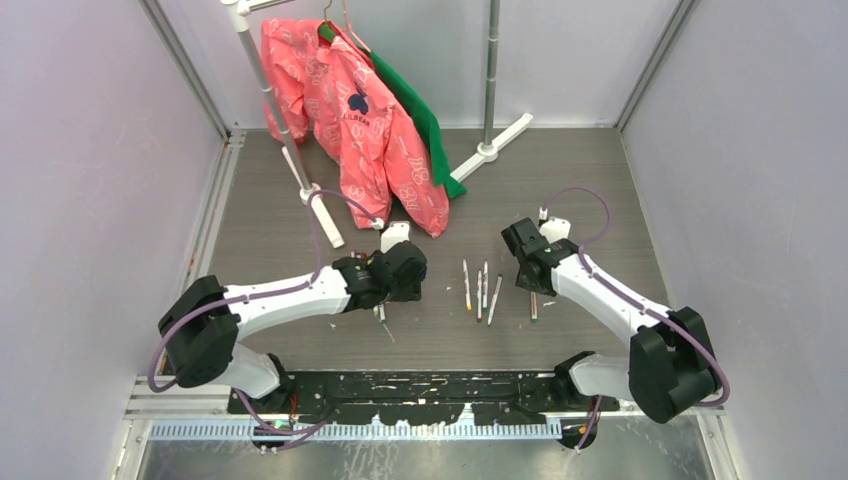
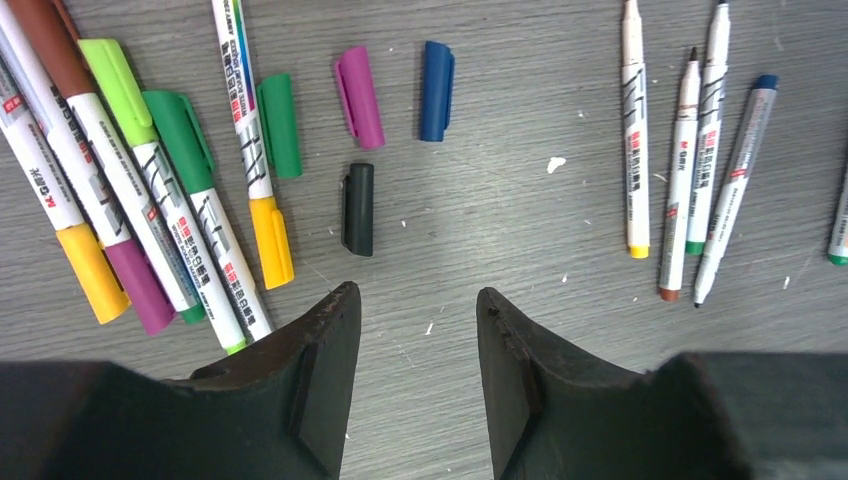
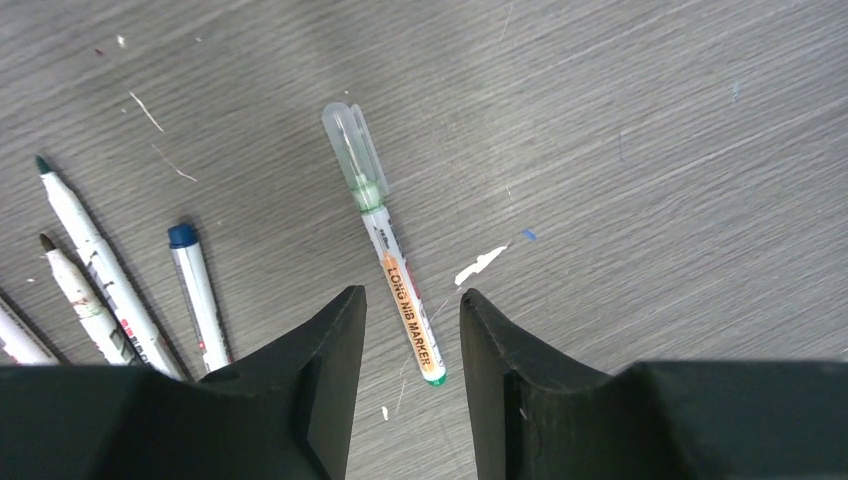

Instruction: Open the pen caps

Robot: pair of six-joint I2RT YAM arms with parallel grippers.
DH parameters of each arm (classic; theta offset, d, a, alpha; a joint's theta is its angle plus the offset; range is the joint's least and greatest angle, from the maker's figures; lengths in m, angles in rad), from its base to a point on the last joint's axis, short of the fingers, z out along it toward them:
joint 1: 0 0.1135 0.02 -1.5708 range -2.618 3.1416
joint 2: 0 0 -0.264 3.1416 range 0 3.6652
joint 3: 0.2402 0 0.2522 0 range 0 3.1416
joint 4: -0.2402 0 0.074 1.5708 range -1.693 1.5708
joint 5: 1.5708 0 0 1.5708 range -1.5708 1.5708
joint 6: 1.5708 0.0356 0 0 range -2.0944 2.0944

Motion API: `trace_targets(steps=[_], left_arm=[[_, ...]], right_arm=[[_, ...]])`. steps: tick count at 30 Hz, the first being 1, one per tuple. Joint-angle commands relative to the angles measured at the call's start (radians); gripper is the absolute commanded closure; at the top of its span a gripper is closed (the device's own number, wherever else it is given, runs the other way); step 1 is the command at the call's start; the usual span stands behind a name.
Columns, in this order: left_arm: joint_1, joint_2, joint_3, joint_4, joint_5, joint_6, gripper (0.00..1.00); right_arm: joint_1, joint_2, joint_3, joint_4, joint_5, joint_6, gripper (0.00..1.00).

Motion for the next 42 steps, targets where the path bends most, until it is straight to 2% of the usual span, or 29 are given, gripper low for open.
trace_targets(steps=[1,16,25,28,32,39,42], left_arm=[[-0.004,-0.052,0.029,0.048,0.017,0.022,0.53],[-0.005,-0.1,0.015,0.058,0.037,0.024,0.51],[-0.005,-0.126,0.015,0.045,0.049,0.019,0.51],[-0.004,-0.137,0.014,0.035,0.048,0.016,0.51],[-0.004,-0.147,0.007,0.033,0.05,0.009,0.51],[-0.004,-0.13,0.014,0.034,0.052,0.005,0.51],[-0.005,-0.113,0.028,0.029,0.056,0.007,0.51]], right_arm=[[-0.016,0.029,0.034,-0.025,-0.038,0.026,0.54],[-0.051,0.174,-0.003,0.061,-0.129,0.07,0.54],[-0.06,0.164,-0.082,0.126,-0.181,0.119,0.55],[-0.059,0.155,-0.108,0.149,-0.199,0.136,0.59],[-0.058,0.149,-0.139,0.182,-0.226,0.161,0.73],[-0.049,0.136,-0.155,0.207,-0.229,0.174,0.83],[-0.047,0.125,-0.161,0.212,-0.227,0.171,0.91]])
